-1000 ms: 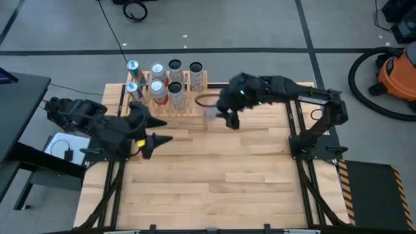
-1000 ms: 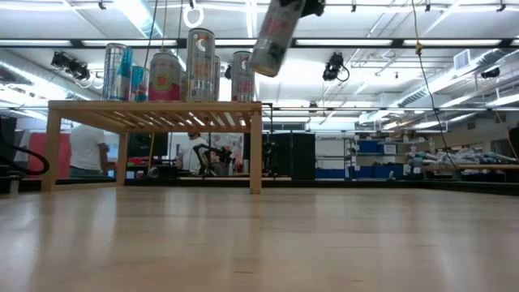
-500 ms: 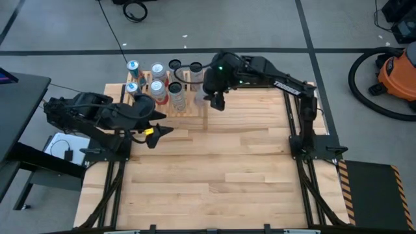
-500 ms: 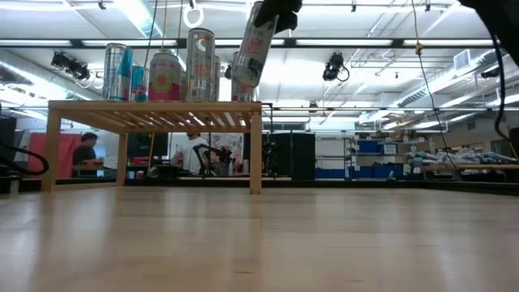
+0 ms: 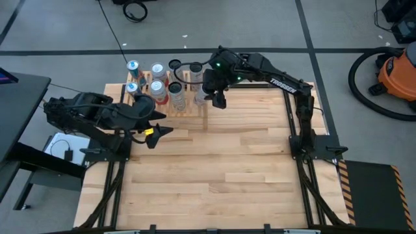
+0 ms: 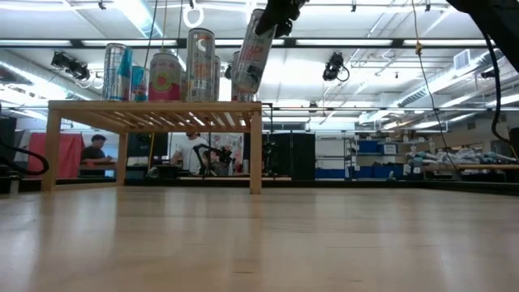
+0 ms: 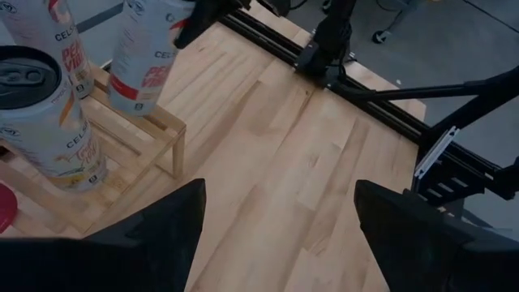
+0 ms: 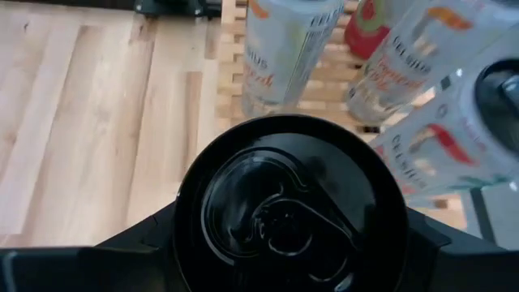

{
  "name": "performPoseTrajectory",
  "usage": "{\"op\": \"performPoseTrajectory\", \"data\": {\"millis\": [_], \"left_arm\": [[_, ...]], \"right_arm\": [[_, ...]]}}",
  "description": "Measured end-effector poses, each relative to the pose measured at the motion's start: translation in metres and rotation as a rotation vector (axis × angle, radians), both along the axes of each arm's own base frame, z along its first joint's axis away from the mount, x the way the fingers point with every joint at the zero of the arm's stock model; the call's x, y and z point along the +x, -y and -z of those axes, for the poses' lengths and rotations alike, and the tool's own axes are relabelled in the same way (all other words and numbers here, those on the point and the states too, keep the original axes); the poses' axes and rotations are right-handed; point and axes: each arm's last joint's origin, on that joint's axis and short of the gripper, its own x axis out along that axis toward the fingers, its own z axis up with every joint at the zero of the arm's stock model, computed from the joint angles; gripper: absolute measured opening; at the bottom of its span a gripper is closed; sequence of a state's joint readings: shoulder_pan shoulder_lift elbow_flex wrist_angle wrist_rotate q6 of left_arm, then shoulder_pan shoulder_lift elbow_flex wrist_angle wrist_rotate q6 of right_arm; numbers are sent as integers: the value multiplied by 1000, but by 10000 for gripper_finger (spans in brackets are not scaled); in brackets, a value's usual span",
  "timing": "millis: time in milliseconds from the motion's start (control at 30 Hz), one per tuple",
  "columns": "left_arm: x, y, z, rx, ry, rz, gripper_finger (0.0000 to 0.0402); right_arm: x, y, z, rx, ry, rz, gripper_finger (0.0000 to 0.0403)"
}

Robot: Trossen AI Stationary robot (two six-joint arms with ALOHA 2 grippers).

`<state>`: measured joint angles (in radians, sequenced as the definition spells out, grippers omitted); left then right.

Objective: Place canned beverage on shelf
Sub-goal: Put the white and pink soda can on the shelf aligned with the other white and pink soda can on the shelf

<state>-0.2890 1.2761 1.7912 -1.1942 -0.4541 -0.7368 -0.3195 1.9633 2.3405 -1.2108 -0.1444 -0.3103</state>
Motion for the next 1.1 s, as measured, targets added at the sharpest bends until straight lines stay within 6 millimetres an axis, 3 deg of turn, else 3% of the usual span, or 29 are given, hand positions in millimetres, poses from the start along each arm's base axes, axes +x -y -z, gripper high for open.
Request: {"op": "performPoseTrajectory", "data": {"millis": [267,500,867,1100], "left_arm": [[0,0,0,-9,4,-7,316],[0,0,0,-9,6,-6,316],[0,0,0,-1,5,-1,316],[0,0,0,-1,6,-1,316]], "right_arm": [[-1,3,0,6,9,-38,270],[15,7,22,-3,-50,-47,270],[18,8,25,-22,-57,-69,272],[19,10,25,-25,-49,-66,294]]}}
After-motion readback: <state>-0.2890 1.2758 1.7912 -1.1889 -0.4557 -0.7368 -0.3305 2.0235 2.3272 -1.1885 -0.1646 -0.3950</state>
